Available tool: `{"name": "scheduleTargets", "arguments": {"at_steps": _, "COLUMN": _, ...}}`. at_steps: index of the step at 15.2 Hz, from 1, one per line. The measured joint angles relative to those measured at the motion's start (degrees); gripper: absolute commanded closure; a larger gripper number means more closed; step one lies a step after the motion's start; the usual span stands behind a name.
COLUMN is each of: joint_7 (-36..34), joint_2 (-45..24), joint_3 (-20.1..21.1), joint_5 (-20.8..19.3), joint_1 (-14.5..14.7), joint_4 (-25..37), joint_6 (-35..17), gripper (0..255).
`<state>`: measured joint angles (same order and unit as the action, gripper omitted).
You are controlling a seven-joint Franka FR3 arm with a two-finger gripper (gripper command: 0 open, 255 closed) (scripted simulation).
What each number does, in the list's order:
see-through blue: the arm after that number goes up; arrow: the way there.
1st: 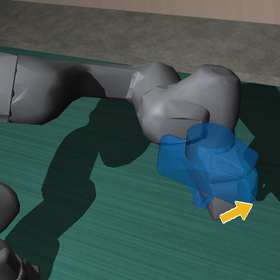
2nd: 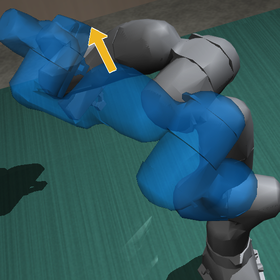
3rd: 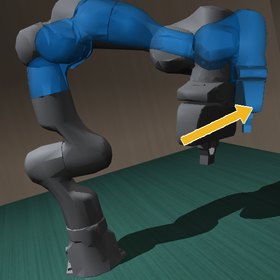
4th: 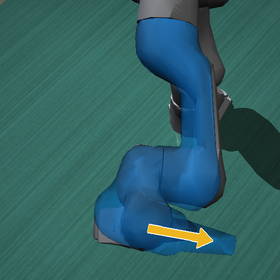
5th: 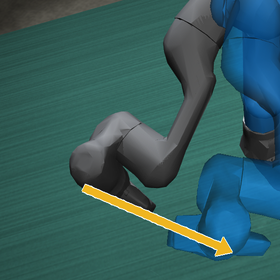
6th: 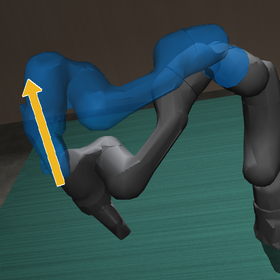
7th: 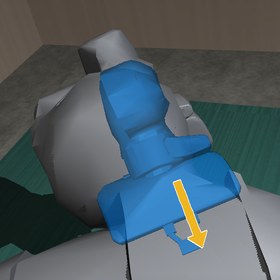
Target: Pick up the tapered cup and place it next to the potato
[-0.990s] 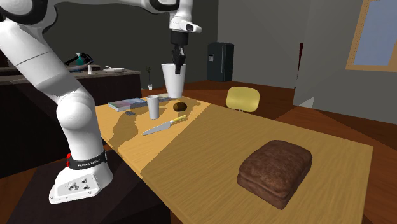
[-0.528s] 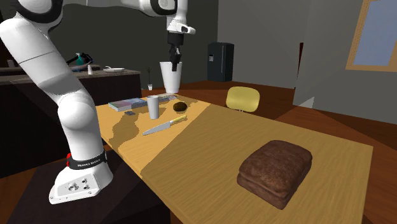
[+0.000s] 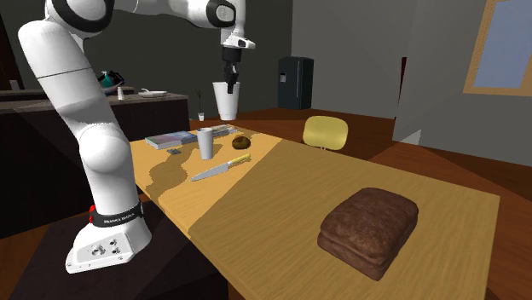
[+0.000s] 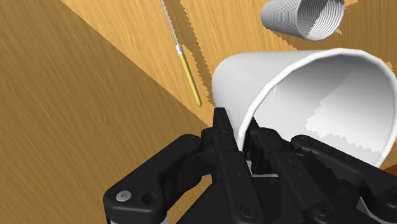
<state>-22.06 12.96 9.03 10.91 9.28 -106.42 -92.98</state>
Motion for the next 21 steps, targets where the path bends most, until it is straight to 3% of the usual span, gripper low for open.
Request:
{"name": "scheduleTargets", "arguments": {"at_steps": 8, "joint_7": -10.3, "joint_2": -10.9, "joint_3": 6.1, "joint_5": -1.6, "joint_1": 4.0, "joint_4": 11.6, "joint_6": -0.9, "gripper": 255}}
{"name": "scheduleTargets", "arguments": {"at_steps": 10, "joint_7": -13.5, "joint_2": -15.5, "joint_3": 7.6, "joint_5": -2.9, "joint_1": 5.5, "joint_4": 17.0, "joint_6": -0.4, "gripper": 255}}
{"name": "scheduleTargets", "arguments": {"at_steps": 21, "joint_7": -14.2, "joint_2": -16.2, "joint_3": 8.4, "joint_5": -3.0, "joint_1": 6.3, "joint_4": 9.8, "joint_6": -8.4, "gripper": 255}}
